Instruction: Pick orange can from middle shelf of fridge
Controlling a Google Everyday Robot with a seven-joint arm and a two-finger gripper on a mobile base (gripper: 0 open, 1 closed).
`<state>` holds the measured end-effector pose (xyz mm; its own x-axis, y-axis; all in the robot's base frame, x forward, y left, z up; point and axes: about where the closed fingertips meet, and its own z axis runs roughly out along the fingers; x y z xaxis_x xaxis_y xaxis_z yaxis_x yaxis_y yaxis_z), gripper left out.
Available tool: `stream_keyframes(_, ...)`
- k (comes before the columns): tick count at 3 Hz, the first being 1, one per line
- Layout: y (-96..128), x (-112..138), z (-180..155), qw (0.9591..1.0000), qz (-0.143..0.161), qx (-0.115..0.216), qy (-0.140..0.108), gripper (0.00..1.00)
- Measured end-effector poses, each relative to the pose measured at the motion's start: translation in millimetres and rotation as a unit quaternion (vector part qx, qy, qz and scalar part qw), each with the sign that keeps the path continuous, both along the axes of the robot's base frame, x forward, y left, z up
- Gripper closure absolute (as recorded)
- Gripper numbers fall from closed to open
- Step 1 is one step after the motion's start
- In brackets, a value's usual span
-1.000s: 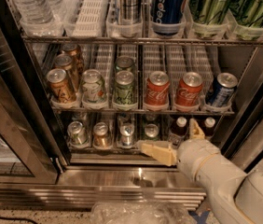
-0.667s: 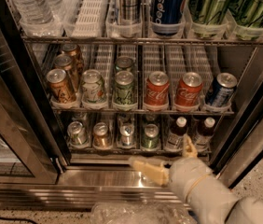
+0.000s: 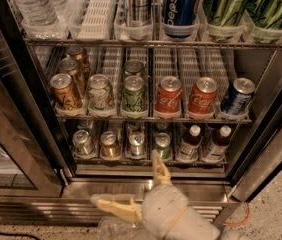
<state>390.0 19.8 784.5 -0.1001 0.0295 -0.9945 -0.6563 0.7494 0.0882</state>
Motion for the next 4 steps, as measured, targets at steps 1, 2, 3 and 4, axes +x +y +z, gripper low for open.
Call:
stream_keyframes(1,56,-17,16,0.9965,0.073,0.004,-0.042,0.0)
stream_keyframes(2,56,-17,16,0.9964,0.073,0.004,-0.042,0.0)
stream_keyframes(3,60,-18,20,0.9963,0.065,-0.02,-0.052,0.0)
stream_keyframes(4,68,-4,24,0.9948,0.067,-0.043,-0.063,0.0)
